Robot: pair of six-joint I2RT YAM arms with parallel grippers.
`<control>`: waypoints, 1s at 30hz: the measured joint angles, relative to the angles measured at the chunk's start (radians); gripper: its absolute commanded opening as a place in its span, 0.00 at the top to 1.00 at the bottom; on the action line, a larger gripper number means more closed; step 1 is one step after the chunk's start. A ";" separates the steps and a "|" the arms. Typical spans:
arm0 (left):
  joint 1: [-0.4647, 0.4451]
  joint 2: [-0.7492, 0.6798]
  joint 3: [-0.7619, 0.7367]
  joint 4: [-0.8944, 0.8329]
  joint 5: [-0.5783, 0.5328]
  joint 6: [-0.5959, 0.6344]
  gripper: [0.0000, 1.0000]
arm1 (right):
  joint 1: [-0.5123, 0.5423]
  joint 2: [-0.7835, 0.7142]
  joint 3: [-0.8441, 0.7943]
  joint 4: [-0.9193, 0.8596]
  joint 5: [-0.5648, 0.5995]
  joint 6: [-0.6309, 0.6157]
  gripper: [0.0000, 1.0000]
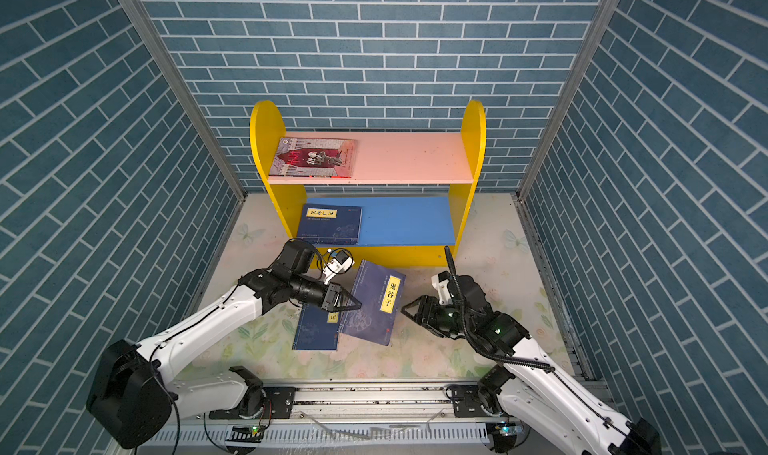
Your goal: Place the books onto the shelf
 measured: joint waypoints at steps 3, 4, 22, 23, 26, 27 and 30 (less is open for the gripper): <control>0.021 -0.001 0.000 0.057 -0.029 -0.110 1.00 | 0.000 -0.024 0.017 0.037 0.008 0.019 0.36; 0.026 -0.002 0.000 0.085 -0.043 -0.160 1.00 | -0.001 -0.027 0.019 0.057 0.013 0.027 0.36; 0.119 -0.023 0.029 0.441 -0.231 -0.668 1.00 | 0.098 0.102 0.019 0.453 0.070 0.164 0.33; 0.120 -0.022 0.034 0.448 -0.233 -0.680 1.00 | 0.107 0.123 0.019 0.482 0.077 0.166 0.33; 0.126 -0.010 0.050 0.478 -0.239 -0.719 1.00 | 0.127 0.168 0.019 0.549 0.110 0.180 0.33; 0.129 -0.006 0.055 0.484 -0.243 -0.730 1.00 | 0.132 0.180 0.019 0.576 0.124 0.182 0.33; 0.134 -0.002 0.061 0.503 -0.252 -0.755 1.00 | 0.140 0.211 0.019 0.662 0.158 0.183 0.33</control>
